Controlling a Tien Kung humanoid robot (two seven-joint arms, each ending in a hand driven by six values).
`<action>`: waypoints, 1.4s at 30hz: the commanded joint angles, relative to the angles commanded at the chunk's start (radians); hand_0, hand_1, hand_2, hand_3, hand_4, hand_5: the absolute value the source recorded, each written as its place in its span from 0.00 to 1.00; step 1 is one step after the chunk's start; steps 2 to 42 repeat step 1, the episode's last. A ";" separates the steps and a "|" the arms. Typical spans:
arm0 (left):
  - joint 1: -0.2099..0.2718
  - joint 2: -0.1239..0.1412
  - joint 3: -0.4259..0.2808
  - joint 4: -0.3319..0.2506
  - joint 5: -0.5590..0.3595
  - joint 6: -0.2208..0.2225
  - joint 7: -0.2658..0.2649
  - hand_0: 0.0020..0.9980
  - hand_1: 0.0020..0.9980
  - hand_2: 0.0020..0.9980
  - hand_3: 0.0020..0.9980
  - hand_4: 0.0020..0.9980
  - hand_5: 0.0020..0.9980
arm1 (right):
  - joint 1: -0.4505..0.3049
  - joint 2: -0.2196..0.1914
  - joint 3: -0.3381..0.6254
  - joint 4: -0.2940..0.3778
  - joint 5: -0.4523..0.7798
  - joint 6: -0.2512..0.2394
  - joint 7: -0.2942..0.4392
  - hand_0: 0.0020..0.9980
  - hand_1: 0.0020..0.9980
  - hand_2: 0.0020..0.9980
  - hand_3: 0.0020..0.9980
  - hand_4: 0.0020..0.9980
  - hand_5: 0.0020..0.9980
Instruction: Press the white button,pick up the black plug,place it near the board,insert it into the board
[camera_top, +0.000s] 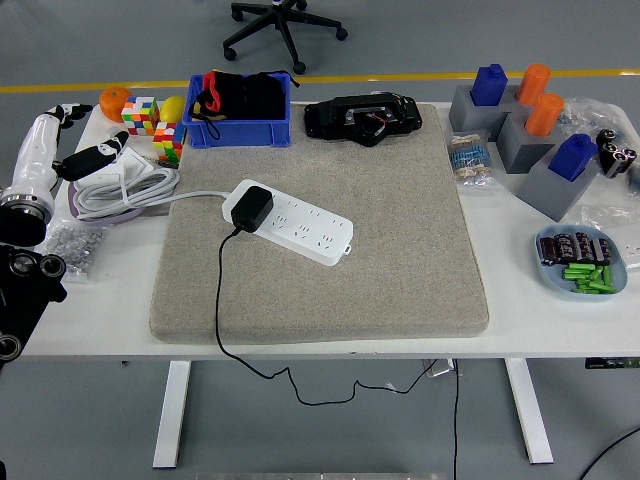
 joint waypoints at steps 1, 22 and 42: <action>-0.001 0.000 0.000 -0.001 0.000 0.000 0.000 0.88 0.88 0.85 0.79 0.83 0.43 | 0.000 0.000 0.000 0.000 0.000 0.000 0.000 0.69 0.61 0.62 0.57 0.66 0.25; -0.001 0.000 0.000 -0.001 0.000 0.000 0.000 0.88 0.88 0.85 0.79 0.83 0.43 | 0.000 0.000 0.000 0.000 0.000 0.000 0.000 0.69 0.61 0.62 0.57 0.66 0.25; -0.001 0.000 0.000 -0.001 0.000 0.000 0.000 0.88 0.88 0.85 0.79 0.83 0.43 | 0.000 0.000 0.000 0.000 0.000 0.000 0.000 0.69 0.61 0.62 0.57 0.66 0.25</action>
